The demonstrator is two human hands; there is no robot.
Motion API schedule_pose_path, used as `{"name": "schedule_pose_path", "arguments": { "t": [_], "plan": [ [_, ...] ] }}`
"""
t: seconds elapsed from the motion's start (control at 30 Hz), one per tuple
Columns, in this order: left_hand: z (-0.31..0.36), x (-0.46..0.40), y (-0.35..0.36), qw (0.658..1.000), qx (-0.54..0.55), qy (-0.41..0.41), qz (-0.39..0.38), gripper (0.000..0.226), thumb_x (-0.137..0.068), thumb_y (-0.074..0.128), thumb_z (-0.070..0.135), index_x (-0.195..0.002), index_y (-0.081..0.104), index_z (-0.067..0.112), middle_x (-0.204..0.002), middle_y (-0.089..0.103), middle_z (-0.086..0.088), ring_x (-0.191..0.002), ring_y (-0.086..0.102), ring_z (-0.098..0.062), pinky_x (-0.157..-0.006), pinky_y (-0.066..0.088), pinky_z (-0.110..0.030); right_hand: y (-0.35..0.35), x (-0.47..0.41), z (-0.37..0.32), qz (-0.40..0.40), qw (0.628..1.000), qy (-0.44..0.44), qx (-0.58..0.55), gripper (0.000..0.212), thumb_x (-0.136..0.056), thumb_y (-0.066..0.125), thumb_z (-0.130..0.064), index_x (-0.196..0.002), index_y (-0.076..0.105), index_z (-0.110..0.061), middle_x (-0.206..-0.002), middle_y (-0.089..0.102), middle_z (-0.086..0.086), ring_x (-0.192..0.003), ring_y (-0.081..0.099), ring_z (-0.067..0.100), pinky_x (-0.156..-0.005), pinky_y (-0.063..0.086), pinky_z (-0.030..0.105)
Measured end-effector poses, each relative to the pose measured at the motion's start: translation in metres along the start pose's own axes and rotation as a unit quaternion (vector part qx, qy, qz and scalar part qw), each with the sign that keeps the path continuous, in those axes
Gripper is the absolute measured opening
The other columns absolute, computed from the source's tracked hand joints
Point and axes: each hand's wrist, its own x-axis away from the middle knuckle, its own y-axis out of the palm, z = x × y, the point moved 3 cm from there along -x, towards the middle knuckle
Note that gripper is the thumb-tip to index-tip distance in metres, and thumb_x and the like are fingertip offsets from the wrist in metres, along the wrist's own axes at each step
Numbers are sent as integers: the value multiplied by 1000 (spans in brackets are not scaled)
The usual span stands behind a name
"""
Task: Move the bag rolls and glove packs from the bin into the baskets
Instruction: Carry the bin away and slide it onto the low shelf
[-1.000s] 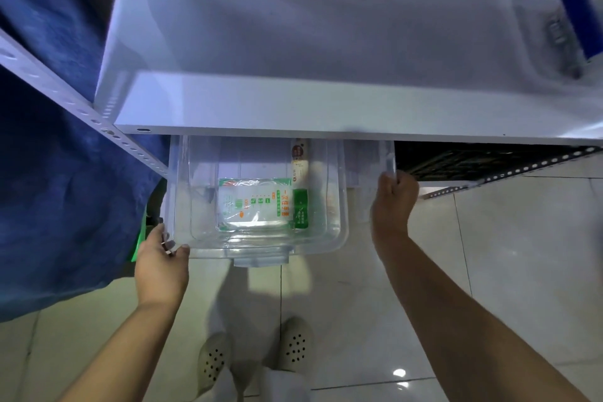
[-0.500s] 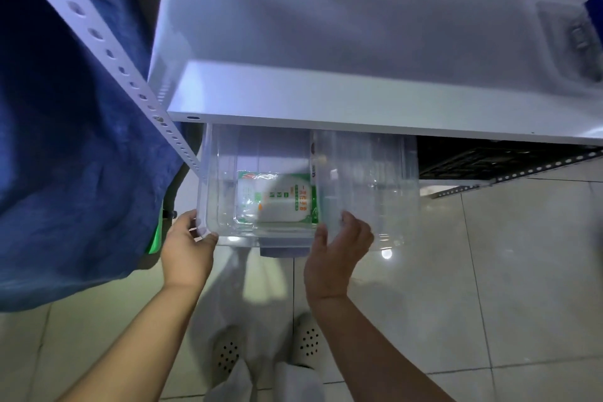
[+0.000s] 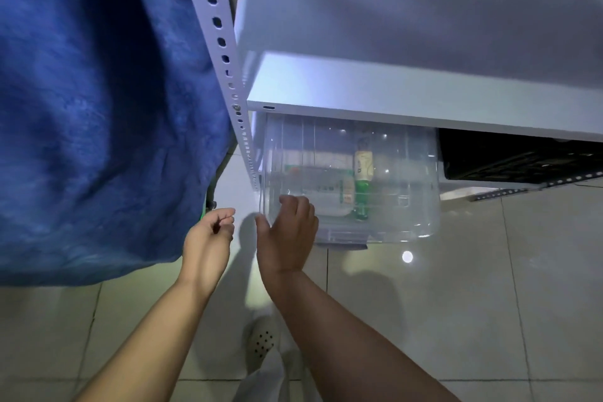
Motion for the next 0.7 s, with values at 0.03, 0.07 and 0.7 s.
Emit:
{"name": "schedule_pose_path", "arguments": {
  "t": [0.03,0.07,0.7],
  "plan": [
    [-1,0,-2,1000,1,6,-2,24,-92,48,6,-104,63,21,-97,64,4,-98,61,-20,-97,45,-36,5,-1,-1,-13,1000,11,-6,38,-68,75,-26,-100,60,-11,-98,60,7,-93,54,27,-82,41,36],
    [-2,0,-3,1000,0,10,-2,24,-92,48,5,-106,63,19,-99,65,3,-100,61,-19,-97,45,-35,9,-1,-1,-21,1000,16,-13,37,-70,73,-25,-102,60,-11,-99,59,7,-95,53,27,-84,39,35],
    [-6,4,83,996,-44,-77,23,20,-83,60,13,-100,52,4,-78,64,-10,-77,64,-31,-65,49,-34,-106,-56,203,78,938,333,-51,48,-87,55,-26,-127,44,-1,-129,47,23,-115,45,41,-94,37,46]
  ]
}}
